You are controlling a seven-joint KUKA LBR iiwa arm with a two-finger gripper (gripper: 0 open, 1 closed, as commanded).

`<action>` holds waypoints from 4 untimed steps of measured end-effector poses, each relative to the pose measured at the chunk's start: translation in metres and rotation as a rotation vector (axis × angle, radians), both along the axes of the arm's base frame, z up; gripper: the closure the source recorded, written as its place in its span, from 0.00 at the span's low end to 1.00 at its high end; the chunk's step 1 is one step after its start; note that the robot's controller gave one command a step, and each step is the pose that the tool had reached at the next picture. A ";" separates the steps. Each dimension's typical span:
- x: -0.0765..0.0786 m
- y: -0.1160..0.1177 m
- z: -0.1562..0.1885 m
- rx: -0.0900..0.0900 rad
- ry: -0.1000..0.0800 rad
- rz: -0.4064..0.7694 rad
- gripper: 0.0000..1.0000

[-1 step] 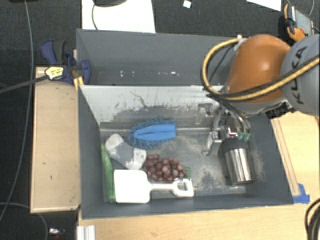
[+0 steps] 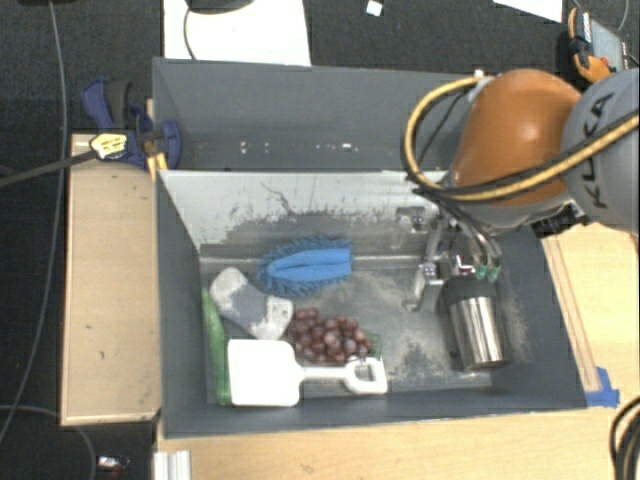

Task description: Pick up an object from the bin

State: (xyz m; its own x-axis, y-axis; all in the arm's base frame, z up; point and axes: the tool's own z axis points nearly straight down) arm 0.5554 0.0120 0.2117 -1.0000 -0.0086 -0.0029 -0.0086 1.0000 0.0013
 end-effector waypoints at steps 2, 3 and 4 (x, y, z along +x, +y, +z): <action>-0.040 0.024 -0.088 0.000 -0.004 0.132 0.00; -0.067 0.021 -0.142 0.000 -0.006 0.251 0.00; -0.074 0.057 -0.140 -0.003 -0.018 0.317 1.00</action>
Offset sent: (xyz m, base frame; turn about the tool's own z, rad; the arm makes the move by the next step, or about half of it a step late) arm -0.0403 0.0235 -0.0879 -0.1313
